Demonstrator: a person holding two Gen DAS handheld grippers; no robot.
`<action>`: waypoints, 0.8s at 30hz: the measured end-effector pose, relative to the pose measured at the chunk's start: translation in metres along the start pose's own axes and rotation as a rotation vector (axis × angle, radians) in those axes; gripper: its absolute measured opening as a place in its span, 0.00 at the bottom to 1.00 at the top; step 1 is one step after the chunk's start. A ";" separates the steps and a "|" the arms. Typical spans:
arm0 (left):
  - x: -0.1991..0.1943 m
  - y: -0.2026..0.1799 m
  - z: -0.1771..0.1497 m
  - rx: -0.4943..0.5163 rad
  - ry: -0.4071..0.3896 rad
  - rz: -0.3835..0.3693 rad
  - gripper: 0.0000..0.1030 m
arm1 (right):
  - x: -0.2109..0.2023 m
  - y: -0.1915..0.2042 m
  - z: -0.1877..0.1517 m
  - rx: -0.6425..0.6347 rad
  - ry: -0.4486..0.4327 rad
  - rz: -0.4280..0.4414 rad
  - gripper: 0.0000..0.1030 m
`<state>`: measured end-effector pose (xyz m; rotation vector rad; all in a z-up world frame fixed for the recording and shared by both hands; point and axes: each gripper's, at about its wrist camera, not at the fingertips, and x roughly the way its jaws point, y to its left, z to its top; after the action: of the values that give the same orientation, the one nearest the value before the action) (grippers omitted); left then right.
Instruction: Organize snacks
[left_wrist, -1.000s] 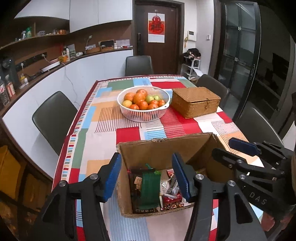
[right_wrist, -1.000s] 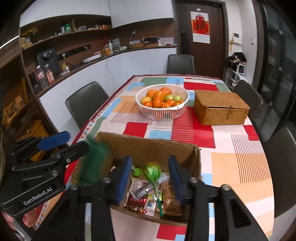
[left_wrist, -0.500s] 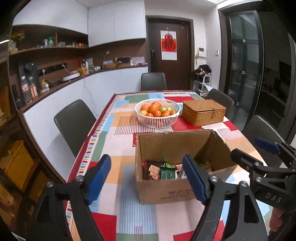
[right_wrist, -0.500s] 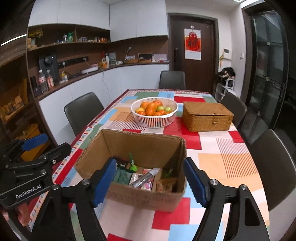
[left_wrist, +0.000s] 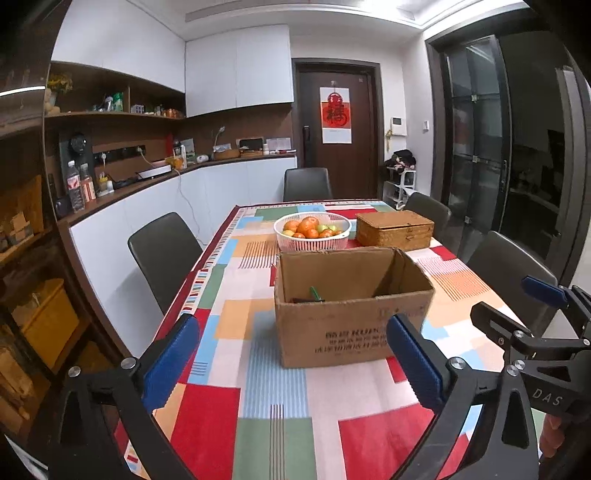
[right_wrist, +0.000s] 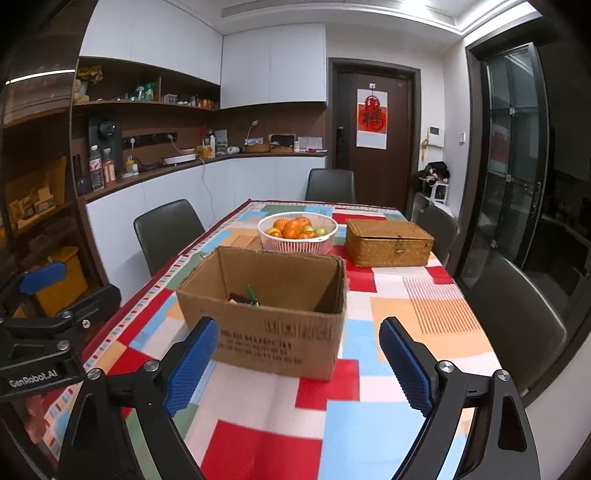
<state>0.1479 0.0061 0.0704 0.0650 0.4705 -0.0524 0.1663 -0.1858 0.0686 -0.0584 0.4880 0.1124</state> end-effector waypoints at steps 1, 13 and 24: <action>-0.005 -0.001 -0.002 0.004 -0.003 -0.001 1.00 | -0.007 0.000 -0.005 0.004 -0.007 -0.005 0.88; -0.050 -0.009 -0.025 0.006 -0.017 0.000 1.00 | -0.058 0.000 -0.038 0.056 -0.005 -0.010 0.89; -0.072 -0.007 -0.032 0.002 -0.072 0.040 1.00 | -0.080 0.006 -0.042 0.032 -0.050 -0.028 0.89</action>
<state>0.0689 0.0037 0.0737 0.0740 0.3975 -0.0162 0.0764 -0.1912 0.0694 -0.0305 0.4384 0.0786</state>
